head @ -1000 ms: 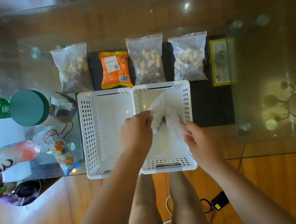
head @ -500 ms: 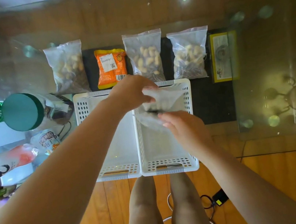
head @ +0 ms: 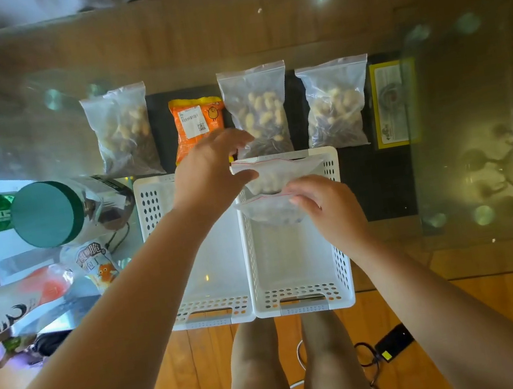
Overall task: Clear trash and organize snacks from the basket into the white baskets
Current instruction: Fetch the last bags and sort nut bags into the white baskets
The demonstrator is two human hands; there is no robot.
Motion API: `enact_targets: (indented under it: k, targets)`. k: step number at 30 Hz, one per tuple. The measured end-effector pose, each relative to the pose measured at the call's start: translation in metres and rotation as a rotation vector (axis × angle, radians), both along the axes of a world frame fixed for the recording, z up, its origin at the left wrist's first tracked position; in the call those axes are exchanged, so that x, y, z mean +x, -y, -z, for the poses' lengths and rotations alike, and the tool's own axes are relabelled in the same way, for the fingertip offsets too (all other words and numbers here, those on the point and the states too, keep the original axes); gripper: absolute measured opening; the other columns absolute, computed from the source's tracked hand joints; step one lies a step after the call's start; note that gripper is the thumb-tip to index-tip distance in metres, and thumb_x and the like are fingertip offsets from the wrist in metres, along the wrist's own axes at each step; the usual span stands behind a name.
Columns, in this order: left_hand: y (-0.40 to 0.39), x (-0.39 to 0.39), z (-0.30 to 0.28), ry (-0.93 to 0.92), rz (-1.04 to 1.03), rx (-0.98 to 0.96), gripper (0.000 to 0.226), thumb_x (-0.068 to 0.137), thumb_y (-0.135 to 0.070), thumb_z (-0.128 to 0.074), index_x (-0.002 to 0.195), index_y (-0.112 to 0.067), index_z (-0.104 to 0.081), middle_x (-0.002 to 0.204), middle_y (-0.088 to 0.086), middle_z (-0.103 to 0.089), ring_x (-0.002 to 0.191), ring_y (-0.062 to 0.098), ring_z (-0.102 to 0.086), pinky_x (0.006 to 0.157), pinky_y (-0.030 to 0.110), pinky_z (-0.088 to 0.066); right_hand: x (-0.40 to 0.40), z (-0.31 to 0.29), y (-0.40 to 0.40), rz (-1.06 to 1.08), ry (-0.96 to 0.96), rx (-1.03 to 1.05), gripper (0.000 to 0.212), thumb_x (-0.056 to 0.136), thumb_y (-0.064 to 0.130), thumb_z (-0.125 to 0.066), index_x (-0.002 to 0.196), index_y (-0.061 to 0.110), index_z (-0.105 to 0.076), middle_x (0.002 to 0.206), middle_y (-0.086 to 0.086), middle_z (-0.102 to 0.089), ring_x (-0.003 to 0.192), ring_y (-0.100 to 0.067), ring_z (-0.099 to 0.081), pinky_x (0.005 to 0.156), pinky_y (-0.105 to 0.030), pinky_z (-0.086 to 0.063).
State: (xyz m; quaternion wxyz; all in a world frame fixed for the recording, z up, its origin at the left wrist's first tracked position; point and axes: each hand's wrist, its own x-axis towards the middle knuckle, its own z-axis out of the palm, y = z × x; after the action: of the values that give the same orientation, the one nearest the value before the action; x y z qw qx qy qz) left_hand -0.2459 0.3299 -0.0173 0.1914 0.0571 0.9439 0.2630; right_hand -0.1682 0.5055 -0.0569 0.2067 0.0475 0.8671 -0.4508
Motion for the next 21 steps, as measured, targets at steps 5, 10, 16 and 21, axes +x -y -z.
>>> enact_targets:
  k: [5, 10, 16, 21]
  targets:
    - [0.0, 0.03, -0.003, 0.015, 0.134, 0.097, 0.04, 0.069, -0.038, -0.077, 0.105, -0.022, -0.064, 0.1, -0.009, -0.062, 0.087, 0.011, -0.058, 0.071, 0.025, -0.05, 0.018, 0.005, -0.005, 0.234, 0.089, -0.114, 0.028, 0.084, 0.019, -0.065, 0.11, 0.024, -0.057, 0.102, 0.017, -0.06, 0.093, 0.006, -0.055, 0.076, -0.012, -0.044]
    - [0.002, 0.044, 0.018, 0.194, 0.057, -0.137, 0.023, 0.083, -0.039, -0.064, 0.101, -0.025, -0.071, 0.107, -0.002, -0.071, 0.097, 0.022, -0.063, 0.075, 0.029, -0.045, 0.033, 0.013, -0.005, 0.332, 0.205, -0.087, 0.023, 0.085, 0.024, -0.063, 0.108, 0.018, -0.059, 0.1, 0.009, -0.06, 0.092, -0.005, -0.057, 0.072, -0.015, -0.046]
    - [0.001, 0.038, 0.014, 0.183, 0.068, -0.077, 0.022, 0.088, -0.038, -0.058, 0.097, -0.025, -0.074, 0.101, -0.003, -0.074, 0.088, 0.02, -0.066, 0.071, 0.027, -0.046, 0.034, 0.01, -0.003, 0.422, 0.15, -0.094, 0.016, 0.085, 0.023, -0.064, 0.096, 0.022, -0.052, 0.089, 0.013, -0.057, 0.083, 0.002, -0.056, 0.069, -0.012, -0.044]
    - [0.004, 0.014, -0.006, 0.002, -0.053, 0.092, 0.02, 0.089, -0.028, -0.06, 0.097, -0.016, -0.074, 0.089, 0.004, -0.075, 0.072, 0.016, -0.062, 0.069, 0.035, -0.054, 0.026, 0.004, -0.018, 0.483, 0.117, -0.106, 0.014, 0.086, 0.021, -0.062, 0.099, 0.019, -0.056, 0.09, 0.013, -0.06, 0.084, 0.0, -0.059, 0.068, -0.008, -0.046]
